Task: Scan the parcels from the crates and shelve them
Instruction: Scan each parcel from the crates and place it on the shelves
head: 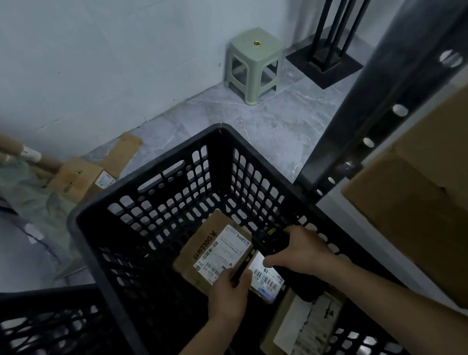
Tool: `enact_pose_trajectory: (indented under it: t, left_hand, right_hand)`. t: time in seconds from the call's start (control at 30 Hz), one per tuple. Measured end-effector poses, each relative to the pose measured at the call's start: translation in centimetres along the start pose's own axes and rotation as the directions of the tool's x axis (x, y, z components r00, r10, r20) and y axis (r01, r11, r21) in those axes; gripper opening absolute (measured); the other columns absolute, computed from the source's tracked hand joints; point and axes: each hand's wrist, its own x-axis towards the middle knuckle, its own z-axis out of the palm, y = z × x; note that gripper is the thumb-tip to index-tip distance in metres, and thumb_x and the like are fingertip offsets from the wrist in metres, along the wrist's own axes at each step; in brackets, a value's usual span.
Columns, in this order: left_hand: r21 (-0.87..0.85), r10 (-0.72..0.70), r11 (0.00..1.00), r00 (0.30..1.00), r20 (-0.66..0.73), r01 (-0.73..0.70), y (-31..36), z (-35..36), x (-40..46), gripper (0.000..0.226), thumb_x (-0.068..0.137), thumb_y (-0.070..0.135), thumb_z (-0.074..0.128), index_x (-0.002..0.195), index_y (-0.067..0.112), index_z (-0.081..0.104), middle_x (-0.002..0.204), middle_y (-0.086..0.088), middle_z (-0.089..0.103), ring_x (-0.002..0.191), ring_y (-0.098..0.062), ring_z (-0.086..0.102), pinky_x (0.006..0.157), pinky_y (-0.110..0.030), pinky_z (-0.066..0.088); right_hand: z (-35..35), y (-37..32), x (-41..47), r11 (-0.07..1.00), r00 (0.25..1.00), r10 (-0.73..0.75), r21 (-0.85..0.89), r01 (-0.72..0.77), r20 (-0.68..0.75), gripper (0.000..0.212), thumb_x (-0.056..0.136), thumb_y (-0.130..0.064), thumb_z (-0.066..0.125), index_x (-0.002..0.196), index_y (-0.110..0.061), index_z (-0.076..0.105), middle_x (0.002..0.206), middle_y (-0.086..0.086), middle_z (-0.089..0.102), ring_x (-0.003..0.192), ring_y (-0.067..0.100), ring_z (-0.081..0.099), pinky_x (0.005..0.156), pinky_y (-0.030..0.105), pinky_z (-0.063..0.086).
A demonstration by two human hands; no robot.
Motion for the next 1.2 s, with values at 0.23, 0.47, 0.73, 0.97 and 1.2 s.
enact_pose_trajectory:
  t: [0.23, 0.47, 0.73, 0.97, 1.2]
  left_hand:
    - [-0.158, -0.051, 0.986, 0.998, -0.024, 0.047, -0.7, 0.6, 0.7, 0.018, 0.103, 0.022, 0.056, 0.120, 0.018, 0.056, 0.093, 0.015, 0.058, 0.083, 0.002, 0.056, 0.071, -0.019, 0.050]
    - [-0.296, -0.091, 0.953, 0.994, -0.065, 0.068, -0.4, -0.4, -0.5, 0.047, 0.101, 0.022, 0.059, 0.144, 0.009, 0.046, 0.110, 0.000, 0.065, 0.098, -0.017, 0.064, 0.100, -0.045, 0.053]
    - [-0.344, -0.032, 0.939, 0.987, -0.160, -0.025, 0.7, -2.7, -2.2, 0.034, 0.100, 0.018, 0.060, 0.133, 0.015, 0.056, 0.127, -0.003, 0.067, 0.111, -0.021, 0.066, 0.097, -0.048, 0.056]
    - [-0.303, 0.149, 0.930, 0.966, -0.210, -0.209, 3.4, -7.3, -5.9, 0.032, 0.100, 0.013, 0.059, 0.126, 0.032, 0.063, 0.115, 0.005, 0.072, 0.100, -0.011, 0.071, 0.089, -0.038, 0.060]
    - [-0.365, 0.297, 0.866, 0.939, -0.171, -0.341, 6.6, -10.2, -13.1, 0.040, 0.104, 0.015, 0.051, 0.132, 0.044, 0.050, 0.112, 0.013, 0.067, 0.099, -0.007, 0.067, 0.068, -0.017, 0.056]
  right_hand:
    - [0.5, 0.8, 0.2, 1.000, 1.000, -0.015, 0.017, 0.015, 0.008, 0.058, 0.063, -0.054, 0.086, 0.109, -0.026, 0.066, 0.102, -0.009, 0.070, 0.095, 0.015, 0.068, 0.085, 0.038, 0.061]
    - [-0.1, 0.7, -1.2, 0.990, 0.999, -0.036, 0.135, 0.040, -0.038, 0.045, 0.068, -0.046, 0.089, 0.105, -0.030, 0.068, 0.095, -0.014, 0.071, 0.088, 0.007, 0.067, 0.077, 0.028, 0.056]
    - [-0.9, 0.0, -4.5, 0.959, 0.998, -0.045, 0.277, 0.056, -0.046, 0.056, 0.063, -0.054, 0.091, 0.110, -0.034, 0.068, 0.102, -0.014, 0.074, 0.096, 0.010, 0.070, 0.089, 0.036, 0.060]
    - [-1.7, -1.7, -8.6, 0.875, 0.990, -0.078, 0.468, 0.125, -0.120, 0.093, 0.040, -0.069, 0.089, 0.123, -0.031, 0.071, 0.109, -0.010, 0.076, 0.098, 0.014, 0.074, 0.092, 0.042, 0.061]
    - [-2.9, -3.7, -15.4, 0.771, 0.977, -0.122, 0.604, 0.203, -0.172, 0.047, 0.062, -0.042, 0.098, 0.101, -0.033, 0.074, 0.102, -0.010, 0.077, 0.095, 0.017, 0.075, 0.093, 0.045, 0.061]
